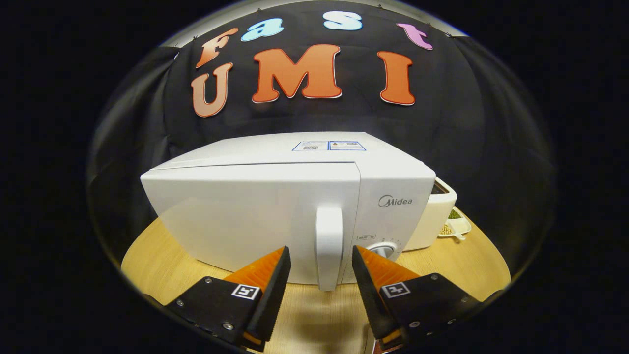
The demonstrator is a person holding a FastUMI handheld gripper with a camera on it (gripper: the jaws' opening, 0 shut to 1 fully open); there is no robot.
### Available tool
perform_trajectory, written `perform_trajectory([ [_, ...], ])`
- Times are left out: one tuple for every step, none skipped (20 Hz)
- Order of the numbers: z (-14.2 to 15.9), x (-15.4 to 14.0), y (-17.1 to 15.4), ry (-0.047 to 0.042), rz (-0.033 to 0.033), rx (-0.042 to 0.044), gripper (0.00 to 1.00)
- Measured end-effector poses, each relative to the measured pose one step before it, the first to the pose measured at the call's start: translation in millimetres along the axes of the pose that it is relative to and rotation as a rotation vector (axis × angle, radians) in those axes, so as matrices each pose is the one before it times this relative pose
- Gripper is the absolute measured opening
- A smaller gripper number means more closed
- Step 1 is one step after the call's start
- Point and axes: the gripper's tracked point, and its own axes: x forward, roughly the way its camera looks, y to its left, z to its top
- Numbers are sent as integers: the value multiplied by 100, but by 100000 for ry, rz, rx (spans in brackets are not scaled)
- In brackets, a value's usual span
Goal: Open the microwave, put the food inside, and close the microwave door.
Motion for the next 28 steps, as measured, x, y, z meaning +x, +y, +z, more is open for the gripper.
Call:
perform_trajectory([
  [-134, 401, -252, 649, -1139, 909, 72],
  [122, 172, -227, -43, -1586, 1435, 64],
  [-23, 272, 180, 191, 523, 2036, 60],
  [-299, -37, 202, 625, -266, 1268, 52],
  [-213, -111, -510, 190, -3209, -1885, 45],
  [-284, 53, 148, -883, -178, -588, 31],
  [107, 125, 19, 552, -29, -178, 26],
  [70, -38, 8, -368, -67, -382, 23],
  [25, -42, -91, -565, -64, -156, 22],
  [41, -36, 19, -706, -538, 83, 20],
  [7, -96, -46, -956, -953, 303, 18],
  [-64, 41, -84, -82, -597, 158, 16],
  [-128, -42, 1, 461, -449, 1033, 14],
  [78, -131, -10, 167, -460, 725, 12],
  [31, -89, 49, -168, -731, 368, 12],
  [58, 92, -62, -16, -814, -172, 11],
  [-82, -98, -13, 723, -719, 672, 11],
  [-45, -98, -7, 804, -567, 1232, 11],
  [-35, -32, -32, 841, -580, 673, 11],
  [-88, -30, 28, 667, -683, 168, 11],
  [-385, -599, -66, 1357, -1106, 45, 11],
  [-902, -943, 62, -867, -1771, -1450, 11],
  [336, -1602, -2, -6062, -688, -4067, 11],
  [-582, -898, 204, -1208, -163, -2267, 11],
  [-178, -852, 64, -1026, -187, 506, 10],
  [-878, -676, -71, 2863, 42, 1784, 11],
  [-213, -743, 99, 483, 246, 1249, 11],
  [-416, -563, 168, 1224, 185, 393, 11],
])
